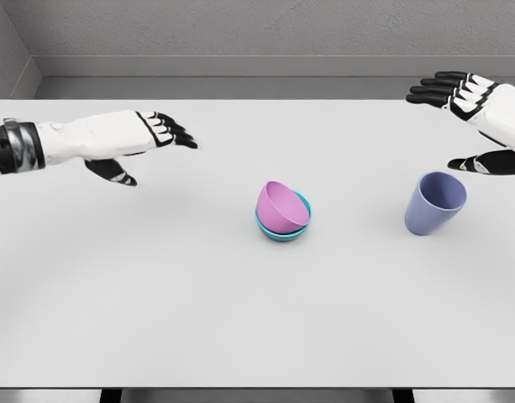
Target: Stacking bowl and cup with both arms
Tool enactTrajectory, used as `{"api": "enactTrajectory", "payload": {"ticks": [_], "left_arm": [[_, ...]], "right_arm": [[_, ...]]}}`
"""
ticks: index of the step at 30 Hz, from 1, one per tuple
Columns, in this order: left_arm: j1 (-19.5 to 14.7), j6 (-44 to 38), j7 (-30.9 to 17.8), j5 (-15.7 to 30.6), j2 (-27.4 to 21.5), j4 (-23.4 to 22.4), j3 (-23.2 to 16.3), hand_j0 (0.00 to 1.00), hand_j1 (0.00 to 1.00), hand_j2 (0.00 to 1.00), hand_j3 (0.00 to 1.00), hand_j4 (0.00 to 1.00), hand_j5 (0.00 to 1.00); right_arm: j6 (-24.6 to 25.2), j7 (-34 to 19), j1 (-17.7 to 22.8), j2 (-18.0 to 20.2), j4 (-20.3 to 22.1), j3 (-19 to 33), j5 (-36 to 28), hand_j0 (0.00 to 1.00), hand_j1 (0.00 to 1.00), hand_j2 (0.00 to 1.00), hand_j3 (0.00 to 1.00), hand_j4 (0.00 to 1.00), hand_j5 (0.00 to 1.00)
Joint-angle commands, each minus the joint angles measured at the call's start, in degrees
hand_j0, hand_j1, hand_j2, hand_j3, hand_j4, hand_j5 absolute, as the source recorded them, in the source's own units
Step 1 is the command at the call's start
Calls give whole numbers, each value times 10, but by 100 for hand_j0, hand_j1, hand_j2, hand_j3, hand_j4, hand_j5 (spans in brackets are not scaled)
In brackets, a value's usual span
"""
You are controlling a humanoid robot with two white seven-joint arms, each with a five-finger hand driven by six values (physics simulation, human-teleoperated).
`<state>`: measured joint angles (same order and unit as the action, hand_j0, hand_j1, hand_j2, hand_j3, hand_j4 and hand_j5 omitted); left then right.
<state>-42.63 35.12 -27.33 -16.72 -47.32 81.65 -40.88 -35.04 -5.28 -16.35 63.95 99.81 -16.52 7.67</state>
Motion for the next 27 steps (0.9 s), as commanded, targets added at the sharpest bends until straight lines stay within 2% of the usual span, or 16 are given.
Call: {"api": "enactTrajectory", "payload": {"ticks": [1, 3, 4, 5, 6, 7, 8, 13, 15, 22, 27], "left_arm": [[1, -1, 1, 18, -31, -28, 16, 100, 100, 100, 100, 100, 100], [3, -1, 1, 20, -39, -60, 16, 100, 100, 100, 100, 100, 100], [2, -1, 1, 20, -41, -69, 17, 100, 100, 100, 100, 100, 100], [4, -1, 2, 18, -41, -72, 26, 100, 100, 100, 100, 100, 100], [9, -1, 1, 17, -41, -86, 31, 100, 100, 100, 100, 100, 100], [11, -1, 1, 16, -41, -89, 33, 100, 100, 100, 100, 100, 100], [11, -1, 1, 16, -42, -91, 33, 100, 100, 100, 100, 100, 100], [14, -1, 1, 17, -42, -99, 33, 100, 100, 100, 100, 100, 100], [15, -1, 1, 17, -41, -99, 33, 100, 100, 100, 100, 100, 100], [19, -1, 1, 12, -38, -97, 30, 100, 100, 100, 100, 100, 100], [26, -1, 0, 10, -35, -95, 29, 100, 100, 100, 100, 100, 100]], "right_arm": [[0, 1, 0, 6, 4, 3, -6, 100, 100, 100, 100, 100, 100], [0, -3, -10, 6, -18, 19, -5, 100, 100, 100, 100, 100, 100], [0, -45, -11, 7, -28, 37, -3, 100, 100, 100, 100, 100, 100], [0, -158, -25, 8, -32, 43, 1, 100, 100, 100, 100, 100, 100], [0, -271, -56, 7, -30, 41, 1, 100, 100, 100, 100, 100, 100], [0, -297, -74, 7, -34, 41, 2, 100, 100, 100, 100, 100, 100], [0, -297, -87, 8, -39, 41, 1, 100, 100, 100, 100, 100, 100], [0, -297, -79, 9, -34, 37, 0, 100, 100, 100, 100, 100, 100], [0, -297, -73, 1, -37, 6, 0, 100, 100, 100, 100, 100, 100], [0, -297, -62, 2, -41, -37, -1, 100, 100, 100, 100, 100, 100], [0, -297, -63, 0, -81, -61, -5, 100, 100, 100, 100, 100, 100]]}}
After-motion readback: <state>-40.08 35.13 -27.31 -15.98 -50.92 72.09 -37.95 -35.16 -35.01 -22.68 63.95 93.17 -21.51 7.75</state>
